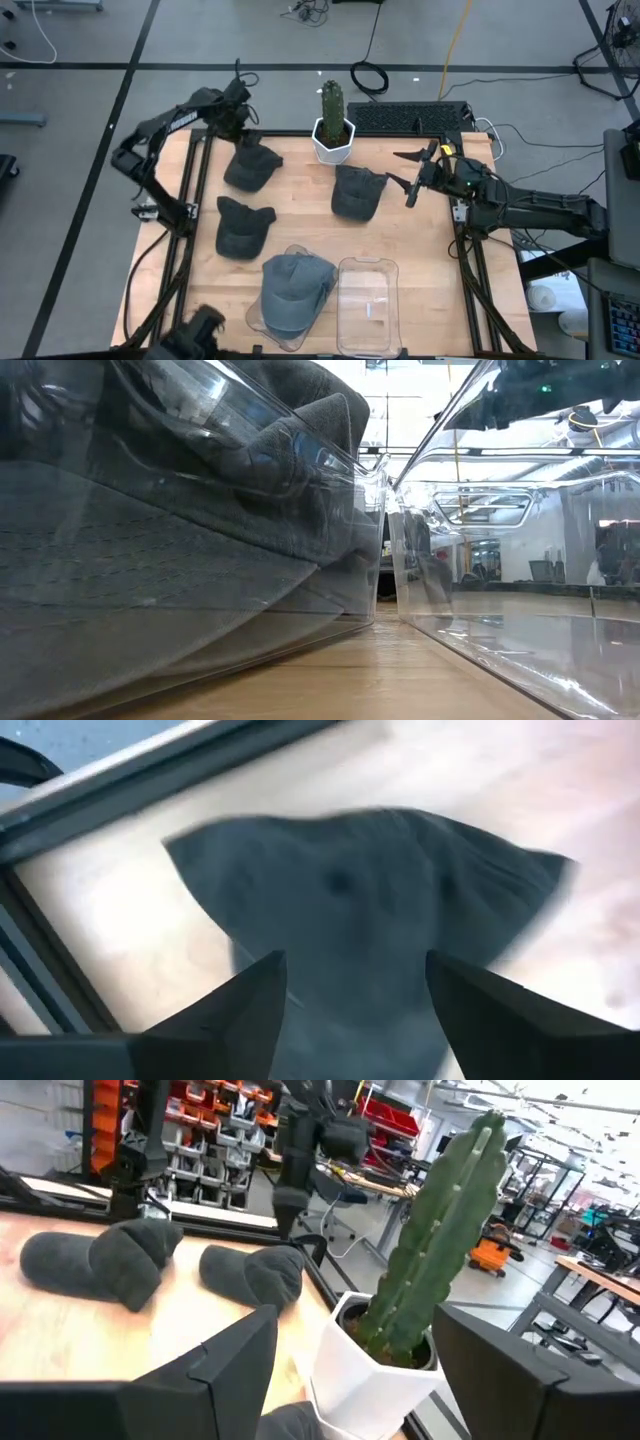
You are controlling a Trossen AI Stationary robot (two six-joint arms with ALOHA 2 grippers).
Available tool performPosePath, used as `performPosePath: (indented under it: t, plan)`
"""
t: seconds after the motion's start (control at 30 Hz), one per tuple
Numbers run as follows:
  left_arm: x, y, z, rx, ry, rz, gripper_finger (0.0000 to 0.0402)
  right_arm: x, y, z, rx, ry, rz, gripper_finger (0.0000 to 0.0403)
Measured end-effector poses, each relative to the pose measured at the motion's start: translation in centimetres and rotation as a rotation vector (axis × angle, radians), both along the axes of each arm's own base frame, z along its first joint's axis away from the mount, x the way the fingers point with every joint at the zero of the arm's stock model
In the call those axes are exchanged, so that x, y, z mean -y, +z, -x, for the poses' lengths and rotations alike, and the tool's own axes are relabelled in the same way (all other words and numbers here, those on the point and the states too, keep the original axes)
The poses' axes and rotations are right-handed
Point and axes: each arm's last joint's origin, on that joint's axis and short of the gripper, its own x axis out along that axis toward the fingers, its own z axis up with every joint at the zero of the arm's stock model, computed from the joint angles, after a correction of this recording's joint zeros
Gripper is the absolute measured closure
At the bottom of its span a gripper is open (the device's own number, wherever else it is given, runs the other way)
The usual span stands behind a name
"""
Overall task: Pick & Place hat
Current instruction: Put the top left black cap into the right transparent bin
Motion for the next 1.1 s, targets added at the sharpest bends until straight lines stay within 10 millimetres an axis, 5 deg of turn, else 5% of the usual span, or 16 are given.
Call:
performPosePath:
  t: [0.2,0.43,0.63,0.77,1.1]
  plan:
    - [-3.6,-2.3,1.3,0.021,-0.073,-0.097,0.0169,-0.2,-0.2,-0.1,-0.012,0.07,-0.017,0.0145]
    - [-5.1,-3.2,1.0,0.109,-0.085,-0.137,0.0174,-0.2,-0.1,-0.1,-0.004,0.081,-0.032,0.0145]
    - [-5.1,-6.8,-0.7,0.022,-0.115,-0.046,0.0183,-0.2,-0.1,-0.1,-0.003,0.081,-0.032,0.0145]
    - [-4.5,-8.0,-1.5,0.169,-0.18,0.102,0.0196,-0.2,-0.1,-0.1,-0.003,0.081,-0.033,0.0145]
    - [-2.2,-6.5,-1.6,0.431,-0.324,0.322,0.0244,-0.2,-0.2,-0.1,-0.011,0.081,-0.035,0.0145]
